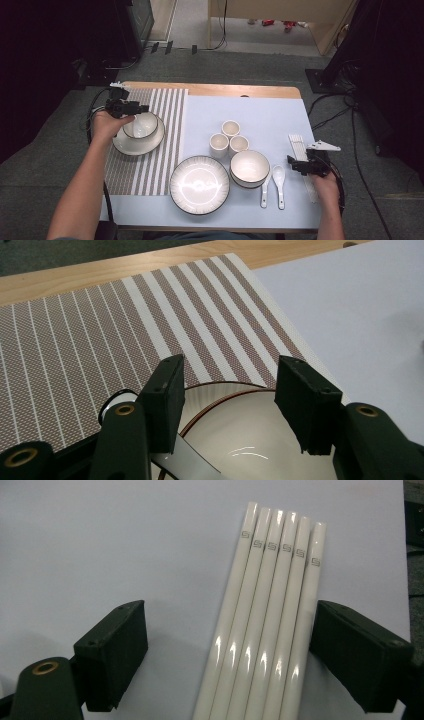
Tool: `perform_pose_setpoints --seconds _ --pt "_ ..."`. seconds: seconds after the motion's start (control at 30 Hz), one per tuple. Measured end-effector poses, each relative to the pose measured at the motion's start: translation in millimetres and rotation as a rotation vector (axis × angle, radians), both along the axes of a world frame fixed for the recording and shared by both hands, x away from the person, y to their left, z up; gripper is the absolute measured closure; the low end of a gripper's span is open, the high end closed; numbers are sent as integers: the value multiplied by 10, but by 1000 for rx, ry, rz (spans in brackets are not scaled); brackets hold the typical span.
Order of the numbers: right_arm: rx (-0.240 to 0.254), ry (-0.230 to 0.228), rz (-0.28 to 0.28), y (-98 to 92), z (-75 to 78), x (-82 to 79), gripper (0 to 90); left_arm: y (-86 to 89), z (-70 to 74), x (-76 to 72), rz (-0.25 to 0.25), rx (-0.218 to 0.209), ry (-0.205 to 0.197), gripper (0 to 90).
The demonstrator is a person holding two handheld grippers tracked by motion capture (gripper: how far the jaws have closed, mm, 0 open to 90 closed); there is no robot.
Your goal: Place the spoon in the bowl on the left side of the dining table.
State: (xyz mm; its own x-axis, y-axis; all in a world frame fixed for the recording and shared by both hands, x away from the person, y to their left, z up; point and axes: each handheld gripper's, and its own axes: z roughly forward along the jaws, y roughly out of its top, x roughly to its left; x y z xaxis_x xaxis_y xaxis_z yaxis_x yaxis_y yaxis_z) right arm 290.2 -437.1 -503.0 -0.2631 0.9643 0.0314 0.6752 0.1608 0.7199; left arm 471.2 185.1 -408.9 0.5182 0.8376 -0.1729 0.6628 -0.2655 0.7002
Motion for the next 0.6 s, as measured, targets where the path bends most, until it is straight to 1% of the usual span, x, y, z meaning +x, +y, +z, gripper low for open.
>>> perform_pose_setpoints --seconds 0.33,0.5,0.6 --pt "0 0 0 0 0 0 147 40 11 -29 -4 8 3 431" --pt "0 0 0 0 0 0 147 72 16 -52 3 4 10 421" --pt "0 0 0 0 0 0 147 86 12 -68 2 3 3 419"
